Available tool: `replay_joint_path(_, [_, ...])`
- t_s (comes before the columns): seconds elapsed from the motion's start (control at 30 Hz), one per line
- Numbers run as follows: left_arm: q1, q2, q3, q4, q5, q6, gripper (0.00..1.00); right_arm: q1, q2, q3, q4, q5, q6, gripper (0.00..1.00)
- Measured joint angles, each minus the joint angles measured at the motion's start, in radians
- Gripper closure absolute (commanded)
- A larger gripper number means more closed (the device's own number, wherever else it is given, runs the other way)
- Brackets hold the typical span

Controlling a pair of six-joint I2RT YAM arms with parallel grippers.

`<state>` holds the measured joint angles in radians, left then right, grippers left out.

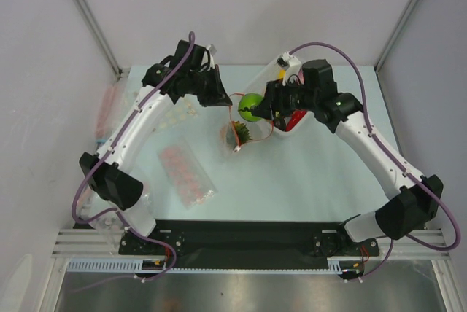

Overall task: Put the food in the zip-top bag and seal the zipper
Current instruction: Place the fake fruit in the zipper food storage bag.

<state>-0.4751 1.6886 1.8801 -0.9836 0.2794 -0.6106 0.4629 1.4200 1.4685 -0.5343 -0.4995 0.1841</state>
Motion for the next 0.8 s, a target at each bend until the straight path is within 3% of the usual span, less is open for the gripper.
replay_joint_path(0.13, [0.000,0.000,0.012,-0.015,0.006,0.000,1.00,0.026,0.047,-0.027,0.049,0.017,0.030,0.70])
replay_joint_path(0.37, [0.000,-0.023,-0.056,0.000,0.022,0.000,1.00,0.069,0.180,-0.024,0.172,0.124,0.106,0.68])
replay_joint_path(0.43, [0.000,-0.034,-0.088,0.010,0.024,0.000,1.00,0.084,0.225,-0.011,0.185,0.171,0.117,0.54])
replay_joint_path(0.47, [0.000,-0.034,-0.093,0.011,0.024,0.000,1.00,0.095,0.250,-0.003,0.188,0.194,0.119,0.44])
replay_joint_path(0.5, [0.000,-0.034,-0.093,0.012,0.024,0.000,1.00,0.106,0.273,0.003,0.191,0.217,0.119,0.27])
replay_joint_path(0.57, [0.000,-0.035,-0.093,0.017,0.024,0.002,1.00,0.130,0.309,0.010,0.193,0.250,0.122,0.12])
replay_joint_path(0.63, [0.000,-0.038,-0.093,0.016,0.024,0.008,1.00,0.143,0.324,0.010,0.192,0.268,0.123,0.04])
replay_joint_path(0.8, [0.009,-0.048,-0.100,0.022,0.026,0.008,1.00,0.159,0.300,0.010,0.179,0.302,0.117,0.02])
